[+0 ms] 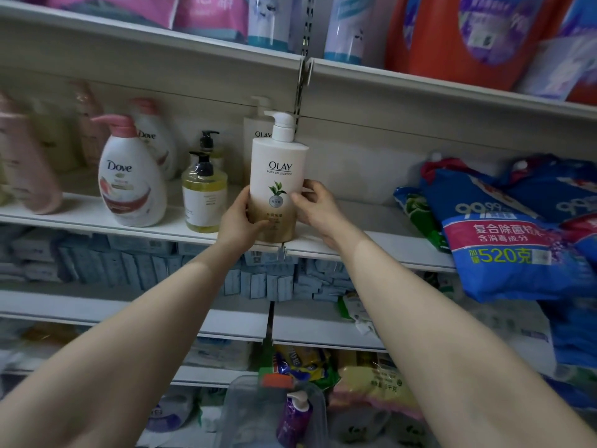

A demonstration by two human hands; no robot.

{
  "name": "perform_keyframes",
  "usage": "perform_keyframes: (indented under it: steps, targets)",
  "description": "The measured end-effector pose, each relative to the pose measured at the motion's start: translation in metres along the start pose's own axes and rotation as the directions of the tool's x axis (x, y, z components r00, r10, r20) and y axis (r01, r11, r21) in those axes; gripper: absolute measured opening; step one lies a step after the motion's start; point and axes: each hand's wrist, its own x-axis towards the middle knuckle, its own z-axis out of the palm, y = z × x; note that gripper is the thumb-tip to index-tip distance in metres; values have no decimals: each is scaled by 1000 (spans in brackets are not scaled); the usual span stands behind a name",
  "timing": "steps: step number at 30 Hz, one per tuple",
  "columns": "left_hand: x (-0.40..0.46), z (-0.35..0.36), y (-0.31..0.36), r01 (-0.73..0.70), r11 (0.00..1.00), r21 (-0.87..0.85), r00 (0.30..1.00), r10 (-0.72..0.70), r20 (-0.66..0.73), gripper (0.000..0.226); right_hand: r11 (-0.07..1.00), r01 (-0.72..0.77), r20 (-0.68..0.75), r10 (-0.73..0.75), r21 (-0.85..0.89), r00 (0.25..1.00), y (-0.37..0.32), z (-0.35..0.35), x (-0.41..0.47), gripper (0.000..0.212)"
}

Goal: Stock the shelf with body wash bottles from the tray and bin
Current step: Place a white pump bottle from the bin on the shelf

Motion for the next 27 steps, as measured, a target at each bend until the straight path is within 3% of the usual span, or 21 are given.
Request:
perform_keyframes:
  steps: [5,13,21,27]
  targets:
    - [-37,4,-1,58,998,-2,993,-58,-101,64,1000,-1,37,2,-24,999,13,-11,-36,45]
    - [-114,34,-16,90,996,3,991,-89,-97,38,999,39,56,-38,-26,998,69,0,-108,26]
    - [-204,68,-80,271,962,-1,962,-271,9,38,977,-211,108,215,-41,971,168,8,-185,26]
    - [-264,78,-140,418,904,91,893,-427,142,36,894,-441,129,448,-81,885,245,16,-238,36]
